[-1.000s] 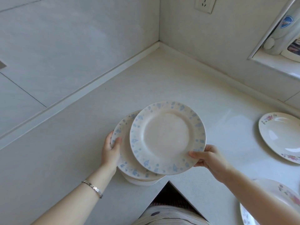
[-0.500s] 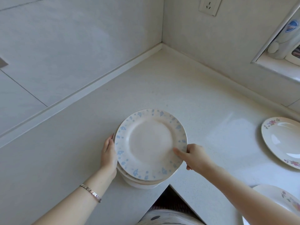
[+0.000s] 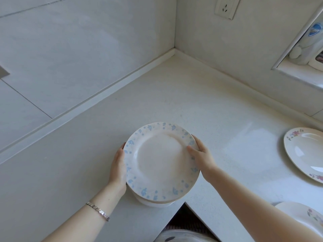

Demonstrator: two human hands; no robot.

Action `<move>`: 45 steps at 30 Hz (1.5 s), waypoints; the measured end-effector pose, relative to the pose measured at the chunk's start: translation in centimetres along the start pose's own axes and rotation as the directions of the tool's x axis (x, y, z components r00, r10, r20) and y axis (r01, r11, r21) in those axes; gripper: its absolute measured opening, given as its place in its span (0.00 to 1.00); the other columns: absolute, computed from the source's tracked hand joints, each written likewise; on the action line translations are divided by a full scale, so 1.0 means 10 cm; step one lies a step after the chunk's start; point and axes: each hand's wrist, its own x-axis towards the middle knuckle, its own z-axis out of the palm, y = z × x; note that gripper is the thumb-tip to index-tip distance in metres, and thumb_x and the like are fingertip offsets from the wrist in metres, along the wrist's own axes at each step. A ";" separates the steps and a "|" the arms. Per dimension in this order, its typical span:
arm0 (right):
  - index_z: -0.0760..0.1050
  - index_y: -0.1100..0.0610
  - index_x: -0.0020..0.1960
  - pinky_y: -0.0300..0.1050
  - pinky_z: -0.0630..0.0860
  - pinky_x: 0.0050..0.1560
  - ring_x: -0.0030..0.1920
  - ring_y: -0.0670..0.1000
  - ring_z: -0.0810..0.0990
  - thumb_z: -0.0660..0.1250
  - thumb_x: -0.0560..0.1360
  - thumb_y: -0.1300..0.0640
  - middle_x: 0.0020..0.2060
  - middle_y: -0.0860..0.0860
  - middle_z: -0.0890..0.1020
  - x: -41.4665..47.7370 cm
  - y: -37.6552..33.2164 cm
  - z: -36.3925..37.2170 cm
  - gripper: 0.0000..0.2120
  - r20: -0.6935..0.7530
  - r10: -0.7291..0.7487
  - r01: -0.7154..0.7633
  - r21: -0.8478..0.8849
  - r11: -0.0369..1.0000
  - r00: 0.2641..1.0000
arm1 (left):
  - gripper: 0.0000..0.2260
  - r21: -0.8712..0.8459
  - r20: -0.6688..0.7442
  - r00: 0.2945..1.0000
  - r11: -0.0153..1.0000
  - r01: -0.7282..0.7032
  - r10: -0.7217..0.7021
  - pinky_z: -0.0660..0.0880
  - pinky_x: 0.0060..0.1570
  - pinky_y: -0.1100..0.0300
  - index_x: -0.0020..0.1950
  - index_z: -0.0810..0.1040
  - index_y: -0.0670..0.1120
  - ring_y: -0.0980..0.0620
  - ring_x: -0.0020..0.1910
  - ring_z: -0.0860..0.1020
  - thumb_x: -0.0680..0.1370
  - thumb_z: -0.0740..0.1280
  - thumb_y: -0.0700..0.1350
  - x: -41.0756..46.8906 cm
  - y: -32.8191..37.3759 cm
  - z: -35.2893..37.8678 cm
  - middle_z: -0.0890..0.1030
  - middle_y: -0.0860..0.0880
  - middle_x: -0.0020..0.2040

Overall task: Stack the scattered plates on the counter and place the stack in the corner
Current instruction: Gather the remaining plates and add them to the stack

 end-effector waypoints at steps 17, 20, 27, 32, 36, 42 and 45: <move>0.68 0.49 0.67 0.43 0.68 0.63 0.64 0.52 0.70 0.67 0.71 0.57 0.63 0.51 0.72 -0.13 0.24 -1.62 0.25 0.135 0.311 0.136 -0.991 0.021 0.941 | 0.14 0.643 -0.069 0.974 0.756 -0.124 0.218 0.67 0.47 0.57 0.62 0.71 0.44 0.45 0.49 0.75 0.79 0.59 0.48 -0.03 0.13 0.13 0.78 0.45 0.52; 0.66 0.48 0.68 0.45 0.71 0.62 0.59 0.53 0.73 0.70 0.69 0.59 0.60 0.49 0.72 -0.16 0.27 -1.80 0.29 -0.013 0.541 0.181 -0.935 -0.304 0.841 | 0.15 0.658 -0.073 0.970 0.742 -0.128 0.231 0.66 0.46 0.57 0.62 0.71 0.42 0.45 0.47 0.74 0.79 0.59 0.48 -0.06 0.14 0.16 0.78 0.42 0.54; 0.81 0.59 0.43 0.38 0.71 0.41 0.36 0.51 0.73 0.72 0.69 0.62 0.25 0.46 0.69 -0.19 0.44 -1.77 0.04 0.027 0.644 0.380 -0.826 -0.416 0.764 | 0.20 0.719 -0.119 0.959 0.689 -0.094 0.256 0.71 0.54 0.50 0.68 0.66 0.41 0.38 0.59 0.75 0.78 0.59 0.46 -0.11 0.17 0.19 0.75 0.38 0.63; 0.66 0.51 0.30 0.34 0.69 0.35 0.28 0.45 0.73 0.67 0.69 0.65 0.22 0.45 0.74 -0.08 0.26 -1.93 0.16 0.153 0.546 0.347 -0.897 -0.272 0.824 | 0.24 0.821 -0.027 0.880 0.513 -0.250 0.474 0.64 0.66 0.46 0.69 0.66 0.36 0.35 0.66 0.68 0.74 0.64 0.37 -0.20 0.23 0.46 0.70 0.33 0.66; 0.75 0.52 0.44 0.38 0.68 0.40 0.37 0.51 0.72 0.74 0.67 0.60 0.31 0.45 0.70 -0.19 0.40 -1.97 0.10 0.148 0.605 0.360 -0.900 -0.246 0.783 | 0.22 0.792 0.108 0.808 0.441 -0.422 0.580 0.57 0.69 0.49 0.66 0.68 0.33 0.34 0.70 0.63 0.72 0.65 0.31 -0.34 0.28 0.73 0.67 0.32 0.68; 0.74 0.56 0.64 0.39 0.68 0.49 0.47 0.53 0.74 0.72 0.69 0.56 0.36 0.47 0.70 -0.33 0.70 -2.21 0.24 0.156 0.572 0.284 -0.948 -0.141 0.805 | 0.15 0.670 0.359 0.772 0.431 -0.605 0.525 0.61 0.65 0.62 0.60 0.74 0.37 0.42 0.65 0.69 0.74 0.62 0.32 -0.55 0.28 1.20 0.71 0.39 0.64; 0.77 0.58 0.60 0.36 0.65 0.34 0.32 0.50 0.70 0.72 0.69 0.57 0.32 0.47 0.70 -0.35 0.58 -2.33 0.20 0.179 0.560 0.256 -0.965 -0.063 0.809 | 0.11 0.577 0.441 0.768 0.508 -0.639 0.465 0.67 0.45 0.79 0.55 0.76 0.40 0.51 0.50 0.73 0.76 0.59 0.32 -0.71 0.24 1.52 0.75 0.45 0.55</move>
